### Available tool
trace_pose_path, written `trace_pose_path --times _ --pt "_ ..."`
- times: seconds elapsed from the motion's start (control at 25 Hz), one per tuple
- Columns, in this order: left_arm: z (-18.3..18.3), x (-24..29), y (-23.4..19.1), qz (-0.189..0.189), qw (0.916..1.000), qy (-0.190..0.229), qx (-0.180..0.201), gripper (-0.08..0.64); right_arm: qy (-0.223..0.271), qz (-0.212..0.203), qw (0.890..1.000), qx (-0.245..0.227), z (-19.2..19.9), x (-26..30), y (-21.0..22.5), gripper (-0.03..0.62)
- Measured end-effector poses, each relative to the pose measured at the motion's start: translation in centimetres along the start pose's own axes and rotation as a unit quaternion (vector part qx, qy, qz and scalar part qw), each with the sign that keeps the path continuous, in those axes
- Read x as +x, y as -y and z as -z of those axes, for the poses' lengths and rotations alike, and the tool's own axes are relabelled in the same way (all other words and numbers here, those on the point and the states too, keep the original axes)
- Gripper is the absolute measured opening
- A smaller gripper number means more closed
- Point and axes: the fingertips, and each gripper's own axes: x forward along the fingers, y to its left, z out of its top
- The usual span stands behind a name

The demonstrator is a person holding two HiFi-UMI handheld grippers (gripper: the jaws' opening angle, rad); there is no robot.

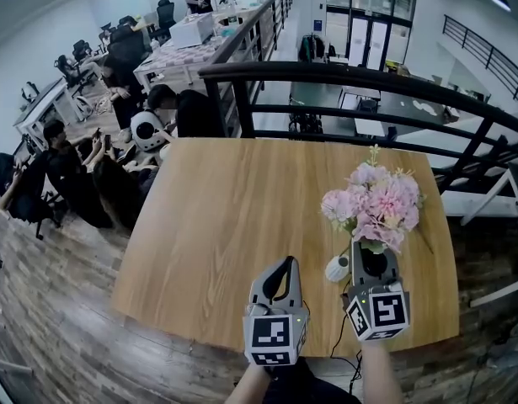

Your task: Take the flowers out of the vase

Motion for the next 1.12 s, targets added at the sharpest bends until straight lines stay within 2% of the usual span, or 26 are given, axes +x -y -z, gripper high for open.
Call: trace_pose_path --times 0.36,0.76,1.12 --pt "-0.8 -0.9 -1.4 -0.021 0.9997 0.007 0.001 0.032 -0.001 -0.046 0.999 0.009 -0.1 1.3 -3.8 0.031" --pt "0.8 -2.3 -3.7 -0.051 0.9986 -0.008 -0.008 0.032 -0.037 -0.09 0.995 0.025 3.6 1.6 -8.3 0.029" --pt "2.2 -2.8 -5.4 -0.069 0.9971 -0.028 -0.016 0.032 -0.073 -0.104 0.991 0.042 6.5 1.8 -10.2 0.029"
